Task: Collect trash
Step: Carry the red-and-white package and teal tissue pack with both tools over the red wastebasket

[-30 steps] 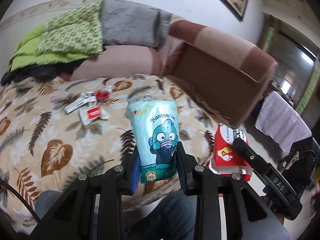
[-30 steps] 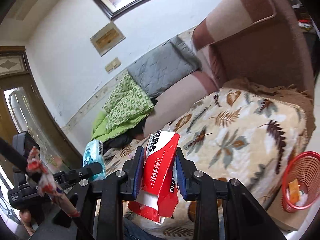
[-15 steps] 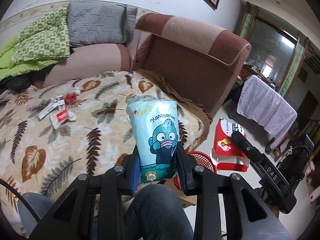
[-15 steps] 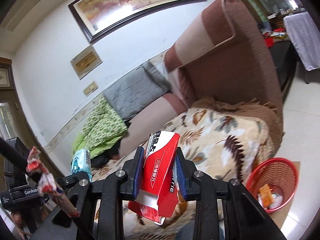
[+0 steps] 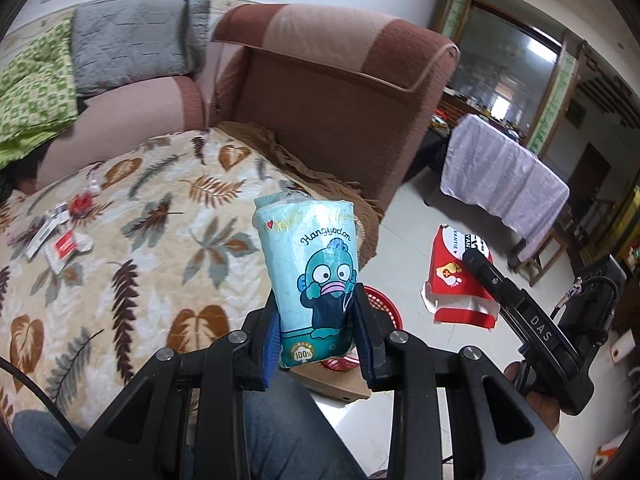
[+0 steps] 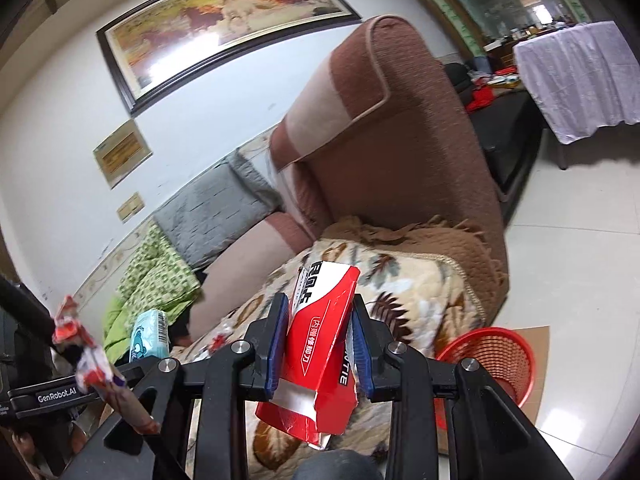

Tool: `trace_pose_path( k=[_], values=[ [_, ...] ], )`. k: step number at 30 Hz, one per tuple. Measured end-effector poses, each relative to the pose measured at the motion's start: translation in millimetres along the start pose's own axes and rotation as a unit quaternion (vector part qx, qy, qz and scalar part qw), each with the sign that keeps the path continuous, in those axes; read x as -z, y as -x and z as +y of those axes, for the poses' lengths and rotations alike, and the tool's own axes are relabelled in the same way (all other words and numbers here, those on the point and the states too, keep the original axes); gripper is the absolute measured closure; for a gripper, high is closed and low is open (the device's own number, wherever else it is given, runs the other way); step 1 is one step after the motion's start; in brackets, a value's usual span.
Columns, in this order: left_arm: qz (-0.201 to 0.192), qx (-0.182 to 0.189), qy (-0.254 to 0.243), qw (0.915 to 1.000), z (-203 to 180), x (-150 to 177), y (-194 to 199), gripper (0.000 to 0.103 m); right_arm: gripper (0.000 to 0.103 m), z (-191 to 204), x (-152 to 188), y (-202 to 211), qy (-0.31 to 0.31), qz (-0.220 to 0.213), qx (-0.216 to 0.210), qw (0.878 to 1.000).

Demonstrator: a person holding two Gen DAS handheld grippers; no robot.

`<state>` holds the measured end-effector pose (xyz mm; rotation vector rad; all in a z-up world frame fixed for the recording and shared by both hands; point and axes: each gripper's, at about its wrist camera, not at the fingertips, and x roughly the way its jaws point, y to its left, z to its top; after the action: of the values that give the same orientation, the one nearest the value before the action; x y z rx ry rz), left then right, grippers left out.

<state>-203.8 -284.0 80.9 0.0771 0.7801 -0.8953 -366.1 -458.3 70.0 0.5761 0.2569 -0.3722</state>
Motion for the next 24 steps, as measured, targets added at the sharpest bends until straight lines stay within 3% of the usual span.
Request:
trace_pose_path(
  k=[24],
  values=[
    [0.105,0.067,-0.049,0.9910,-55.1,-4.0,-133.0,0.073,0.071,-100.7,8.6,-33.5,-0.075,0.024,0.090,0.993]
  ],
)
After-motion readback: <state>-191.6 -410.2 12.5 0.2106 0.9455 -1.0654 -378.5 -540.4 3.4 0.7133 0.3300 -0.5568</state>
